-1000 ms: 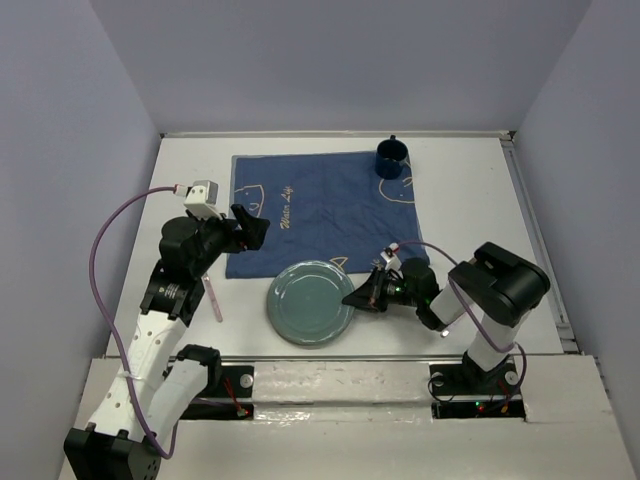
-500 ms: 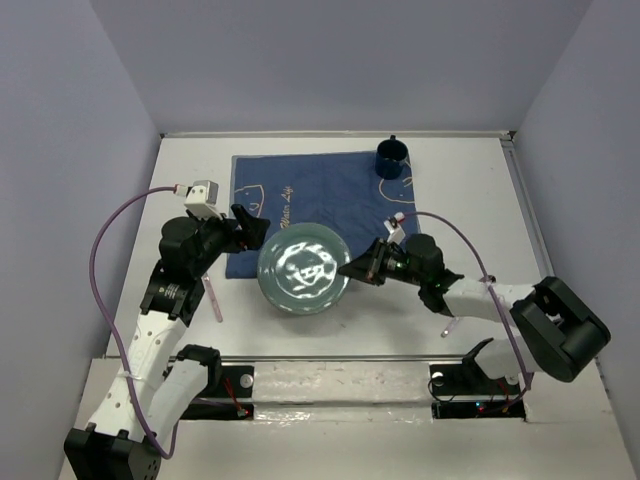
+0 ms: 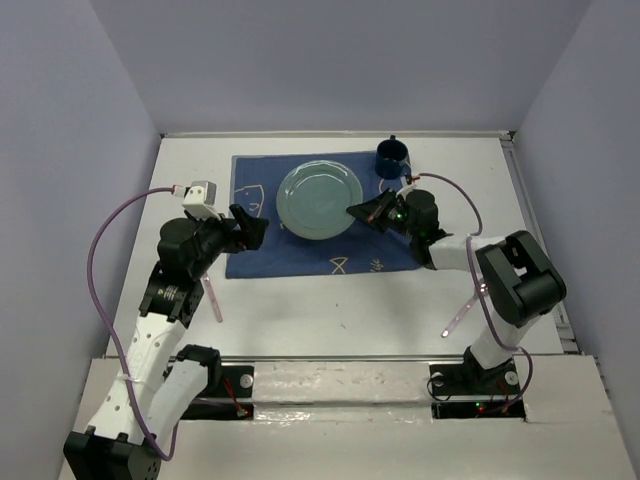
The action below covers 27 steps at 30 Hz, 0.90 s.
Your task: Set the dinner table for one person
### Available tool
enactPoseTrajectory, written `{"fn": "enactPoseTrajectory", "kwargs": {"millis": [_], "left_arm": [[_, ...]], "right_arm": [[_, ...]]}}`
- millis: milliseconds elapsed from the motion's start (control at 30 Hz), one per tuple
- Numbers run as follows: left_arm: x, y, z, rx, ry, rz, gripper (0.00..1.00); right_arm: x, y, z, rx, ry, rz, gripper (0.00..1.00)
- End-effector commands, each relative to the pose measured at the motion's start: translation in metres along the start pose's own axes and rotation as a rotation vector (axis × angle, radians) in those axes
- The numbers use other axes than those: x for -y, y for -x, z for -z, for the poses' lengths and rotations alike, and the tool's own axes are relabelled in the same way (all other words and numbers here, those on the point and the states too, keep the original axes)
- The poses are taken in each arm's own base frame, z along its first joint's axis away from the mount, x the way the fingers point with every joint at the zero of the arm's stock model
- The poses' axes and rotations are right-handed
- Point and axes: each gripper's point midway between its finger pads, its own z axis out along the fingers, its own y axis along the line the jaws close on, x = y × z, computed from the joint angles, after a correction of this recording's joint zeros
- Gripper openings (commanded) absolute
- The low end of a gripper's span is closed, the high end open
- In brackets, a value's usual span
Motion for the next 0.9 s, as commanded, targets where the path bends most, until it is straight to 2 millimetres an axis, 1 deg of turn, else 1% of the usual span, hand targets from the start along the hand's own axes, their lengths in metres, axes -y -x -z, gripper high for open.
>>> {"fn": "enactPoseTrajectory", "kwargs": {"millis": [0,33,100,133,233,267,300,333,433,467,567,600,700,733,767,800,833,867], "left_arm": [[0.007,0.019,0.003,0.064,-0.025,-0.034,0.99],[0.007,0.018,0.003,0.062,-0.025,-0.032,0.99],[0.007,0.018,0.003,0.063,-0.027,-0.033,0.99],[0.008,0.018,0.003,0.062,-0.030,-0.030,0.99],[0.008,0.017,0.003,0.059,-0.033,-0.029,0.99],[0.009,0.016,0.003,0.058,-0.035,-0.028,0.99],[0.009,0.016,0.003,0.058,-0.039,-0.029,0.99],[0.009,0.016,0.003,0.058,-0.039,-0.030,0.99],[0.010,0.016,0.003,0.058,-0.043,-0.033,0.99],[0.010,0.016,0.003,0.057,-0.042,-0.032,0.99],[0.011,0.016,0.003,0.055,-0.046,-0.031,0.99],[0.011,0.015,0.003,0.055,-0.047,-0.033,0.99],[0.012,0.014,0.003,0.051,-0.052,-0.030,0.99],[0.012,0.014,0.002,0.049,-0.052,-0.030,0.99],[0.013,0.015,0.003,0.052,-0.053,-0.032,0.99],[0.013,0.015,0.003,0.054,-0.053,-0.032,0.99],[0.014,0.015,0.003,0.052,-0.056,-0.031,0.99],[0.014,0.015,0.003,0.055,-0.057,-0.032,0.99]], "right_arm": [[-0.065,0.044,-0.014,0.111,0.212,0.053,0.00],[-0.057,0.044,-0.022,0.108,0.197,0.043,0.00],[-0.047,0.045,-0.029,0.118,0.175,0.029,0.00],[-0.038,0.044,-0.033,0.119,0.156,0.015,0.00],[-0.030,0.047,-0.038,0.138,0.159,-0.006,0.00],[-0.023,0.052,-0.042,0.157,0.151,-0.014,0.00],[-0.019,0.053,-0.044,0.159,0.144,-0.020,0.00],[-0.011,0.052,-0.047,0.159,0.131,-0.031,0.00],[-0.001,0.052,-0.050,0.177,0.124,-0.047,0.00],[0.009,0.050,-0.053,0.175,0.104,-0.056,0.00],[0.021,0.047,-0.056,0.173,0.083,-0.064,0.00],[0.029,0.044,-0.057,0.168,0.064,-0.072,0.00],[0.041,0.037,-0.057,0.148,0.029,-0.082,0.01],[0.042,0.037,-0.054,0.150,0.018,-0.070,0.17],[0.047,0.034,-0.052,0.141,-0.009,-0.068,0.25],[0.048,0.033,-0.050,0.136,-0.022,-0.059,0.33],[0.042,0.035,-0.045,0.138,-0.023,-0.025,0.45],[0.047,0.032,-0.042,0.125,-0.060,-0.019,0.52]]}}
